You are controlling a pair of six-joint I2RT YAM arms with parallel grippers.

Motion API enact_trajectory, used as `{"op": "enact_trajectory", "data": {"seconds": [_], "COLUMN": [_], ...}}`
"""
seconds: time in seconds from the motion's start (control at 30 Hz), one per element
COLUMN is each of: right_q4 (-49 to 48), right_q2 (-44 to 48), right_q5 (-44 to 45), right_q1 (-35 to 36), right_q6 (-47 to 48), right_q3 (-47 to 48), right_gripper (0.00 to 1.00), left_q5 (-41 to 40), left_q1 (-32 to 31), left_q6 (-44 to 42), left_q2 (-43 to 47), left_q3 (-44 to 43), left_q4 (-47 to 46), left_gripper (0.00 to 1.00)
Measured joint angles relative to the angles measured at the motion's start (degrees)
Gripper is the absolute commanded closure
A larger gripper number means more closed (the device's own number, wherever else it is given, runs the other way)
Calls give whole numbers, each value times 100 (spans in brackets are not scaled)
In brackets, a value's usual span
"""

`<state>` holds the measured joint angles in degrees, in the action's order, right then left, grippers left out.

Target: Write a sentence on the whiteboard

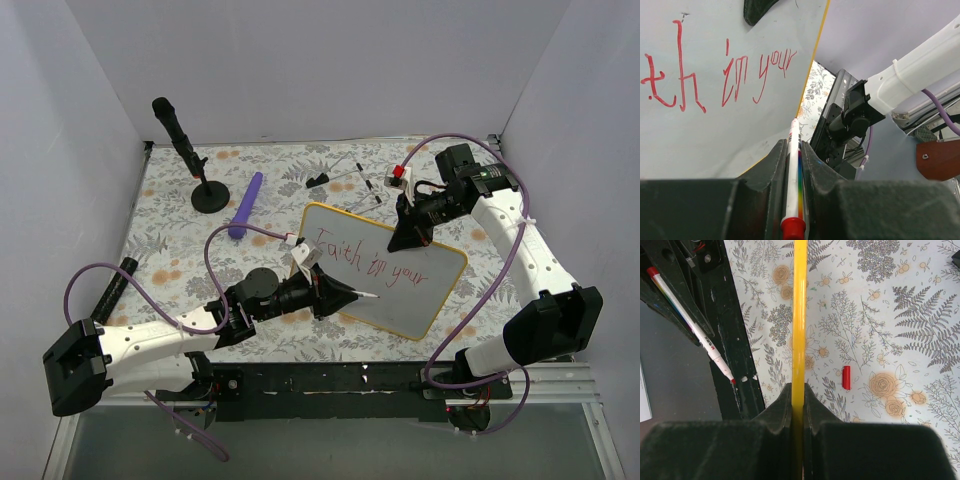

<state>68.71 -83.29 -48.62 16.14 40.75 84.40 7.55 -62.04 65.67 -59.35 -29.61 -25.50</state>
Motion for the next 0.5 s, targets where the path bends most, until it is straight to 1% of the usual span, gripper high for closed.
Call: {"op": "enact_trajectory", "data": {"seconds": [0.4,0.5], "right_q4": [-2,-4], "right_q2": [11,11], "right_q5": [-17,-17], "right_q1": [0,0], "right_q6": [-2,-4], "right_q3": [-24,-24], "right_gripper": [99,99], "left_q5": [-68,-39], "left_q1": [0,0], "left_q6": [20,20], "left_q2": [-9,-157], "left_q3": [11,-13], "left_q4": [-42,-188], "left_gripper": [100,100]}}
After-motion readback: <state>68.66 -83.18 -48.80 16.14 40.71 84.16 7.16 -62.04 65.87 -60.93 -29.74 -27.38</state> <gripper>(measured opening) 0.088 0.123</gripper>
